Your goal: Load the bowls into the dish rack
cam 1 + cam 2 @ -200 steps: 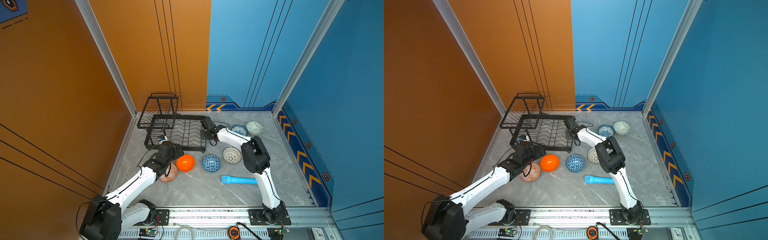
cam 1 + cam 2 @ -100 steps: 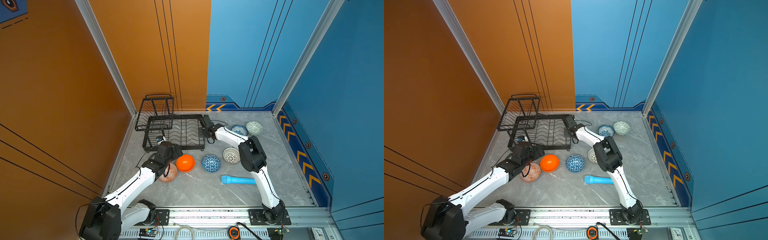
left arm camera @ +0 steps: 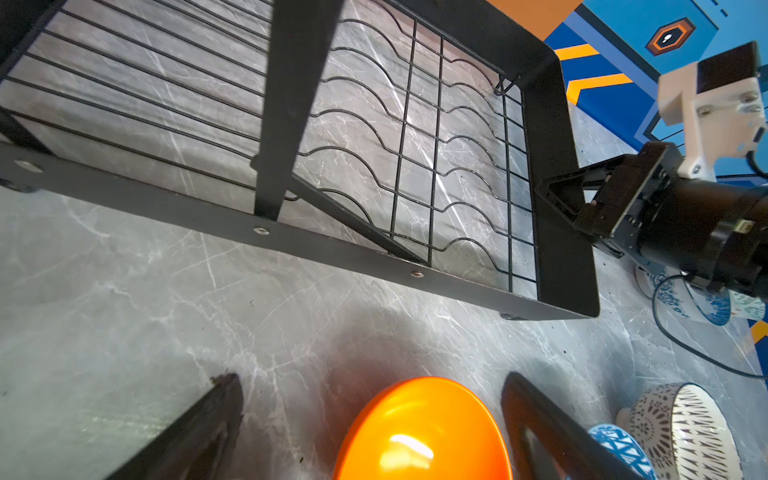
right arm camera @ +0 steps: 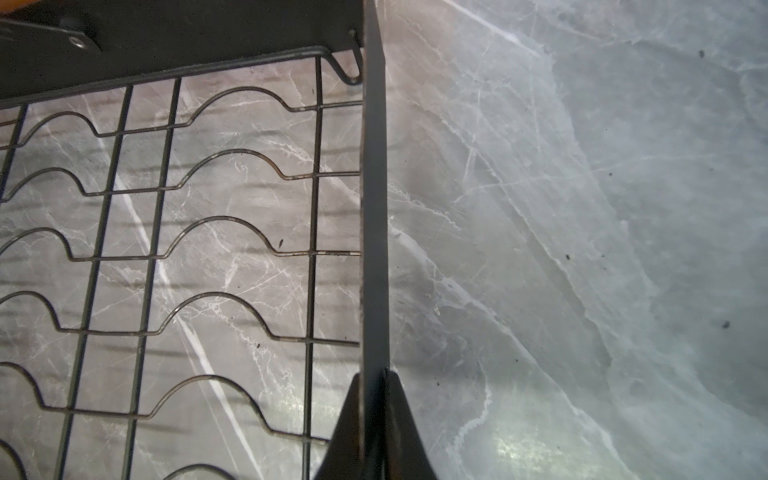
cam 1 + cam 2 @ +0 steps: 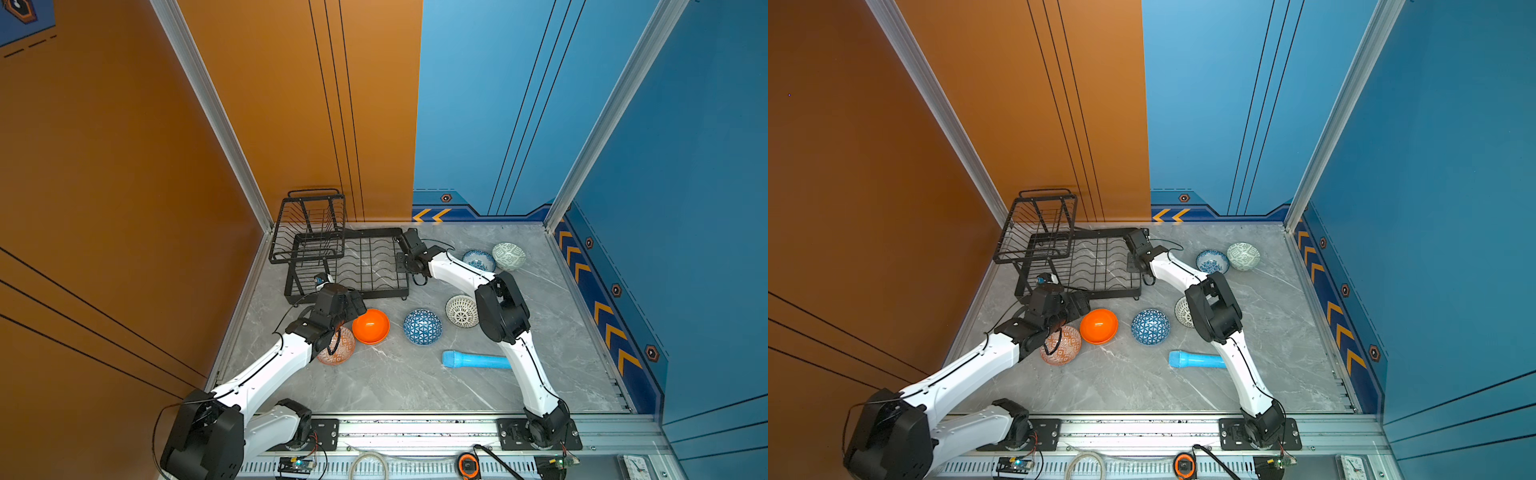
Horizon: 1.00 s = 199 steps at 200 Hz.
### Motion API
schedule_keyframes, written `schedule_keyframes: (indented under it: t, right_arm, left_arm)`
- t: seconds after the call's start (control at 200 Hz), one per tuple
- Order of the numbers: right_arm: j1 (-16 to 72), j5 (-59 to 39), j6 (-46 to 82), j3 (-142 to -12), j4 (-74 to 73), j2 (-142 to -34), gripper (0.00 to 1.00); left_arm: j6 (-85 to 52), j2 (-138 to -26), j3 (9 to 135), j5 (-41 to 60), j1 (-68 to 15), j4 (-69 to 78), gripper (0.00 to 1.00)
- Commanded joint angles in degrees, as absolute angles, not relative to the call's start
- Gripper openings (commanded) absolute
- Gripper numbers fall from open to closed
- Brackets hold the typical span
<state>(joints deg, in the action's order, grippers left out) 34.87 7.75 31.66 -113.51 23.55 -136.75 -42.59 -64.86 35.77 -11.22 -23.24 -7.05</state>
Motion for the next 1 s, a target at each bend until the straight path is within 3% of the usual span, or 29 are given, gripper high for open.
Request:
schedule_keyframes:
  t: [0.0,0.586,0.991]
  right_arm:
    - [33.93,7.5,38.47,-111.71,21.06,-137.09,0.0]
    - [32.14,10.14,50.57,-103.27,14.49,-132.88,0.0]
    - [32.43,6.65,46.41,-104.39,13.64,-134.25,0.0]
  left_arm:
    - [-43.04,-64.79,36.53,-10.28,-22.97,-8.56,0.98]
    - [-42.65,-64.89,37.44,-9.95,-23.03,-8.89,0.98]
    - [-42.67,-64.42,37.6,-10.3,-23.12,-9.49,0.98]
